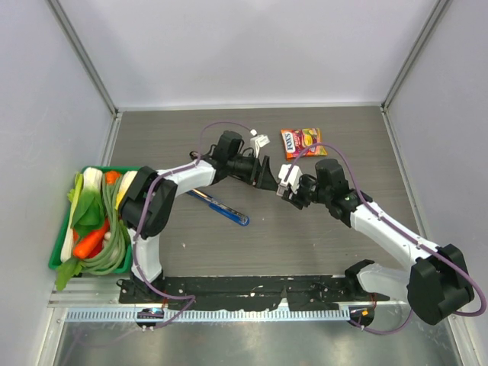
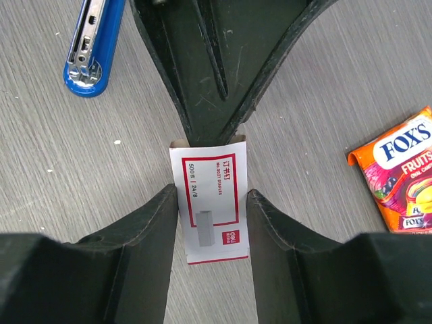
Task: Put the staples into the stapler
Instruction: Open the staple box, then place the staple box at the center of the board.
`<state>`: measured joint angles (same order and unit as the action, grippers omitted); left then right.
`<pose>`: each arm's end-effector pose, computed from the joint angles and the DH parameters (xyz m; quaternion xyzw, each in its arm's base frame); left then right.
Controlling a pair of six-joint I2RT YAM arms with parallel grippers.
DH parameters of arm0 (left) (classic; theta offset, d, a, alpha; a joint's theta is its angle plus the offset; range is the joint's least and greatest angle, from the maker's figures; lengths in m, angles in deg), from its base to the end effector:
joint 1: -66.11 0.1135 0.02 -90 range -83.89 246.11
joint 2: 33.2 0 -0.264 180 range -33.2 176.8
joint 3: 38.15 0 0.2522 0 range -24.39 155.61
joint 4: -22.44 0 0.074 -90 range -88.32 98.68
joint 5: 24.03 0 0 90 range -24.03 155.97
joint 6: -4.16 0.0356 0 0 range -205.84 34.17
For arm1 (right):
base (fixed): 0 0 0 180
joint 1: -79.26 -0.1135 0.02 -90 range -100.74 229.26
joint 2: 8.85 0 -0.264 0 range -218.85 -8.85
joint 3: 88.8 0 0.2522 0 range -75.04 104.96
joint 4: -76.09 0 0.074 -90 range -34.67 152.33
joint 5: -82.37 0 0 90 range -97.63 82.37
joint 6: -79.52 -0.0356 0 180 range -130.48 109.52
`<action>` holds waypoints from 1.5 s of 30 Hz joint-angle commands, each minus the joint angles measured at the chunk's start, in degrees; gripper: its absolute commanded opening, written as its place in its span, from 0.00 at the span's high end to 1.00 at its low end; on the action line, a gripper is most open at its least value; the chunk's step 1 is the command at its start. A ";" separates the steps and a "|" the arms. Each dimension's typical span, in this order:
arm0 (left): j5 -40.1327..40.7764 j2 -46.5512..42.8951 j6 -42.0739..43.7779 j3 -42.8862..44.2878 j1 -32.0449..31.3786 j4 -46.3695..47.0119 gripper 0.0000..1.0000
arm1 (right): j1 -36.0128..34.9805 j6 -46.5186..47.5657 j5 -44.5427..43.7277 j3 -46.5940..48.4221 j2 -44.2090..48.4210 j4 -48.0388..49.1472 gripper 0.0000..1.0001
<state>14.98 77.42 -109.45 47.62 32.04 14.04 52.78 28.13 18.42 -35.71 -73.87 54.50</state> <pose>0.3344 -0.2596 0.2017 0.2761 0.7722 -0.5387 0.1931 0.2111 0.1226 0.2421 -0.5516 0.6662 0.1487 0.4794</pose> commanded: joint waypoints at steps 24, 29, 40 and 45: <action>-0.17 -4.71 0.06 0.95 0.93 -0.27 0.16 | -0.15 10.26 -0.64 -0.84 -1.25 -4.55 0.54; 0.44 -8.06 -1.07 -2.65 4.61 3.40 0.16 | 0.03 10.43 -0.73 -0.48 -4.85 -5.44 0.54; 1.76 -12.46 -7.85 -9.43 10.86 13.62 0.16 | 0.02 10.70 -3.71 4.26 -16.89 -10.09 0.55; 1.32 -11.40 -8.02 -9.60 10.86 14.32 0.17 | 0.02 11.13 -3.81 5.05 -18.92 -11.59 0.54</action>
<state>16.75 67.98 -116.84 38.42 43.21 24.16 52.85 37.92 14.96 -33.17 -92.53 44.09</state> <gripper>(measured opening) 0.835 0.470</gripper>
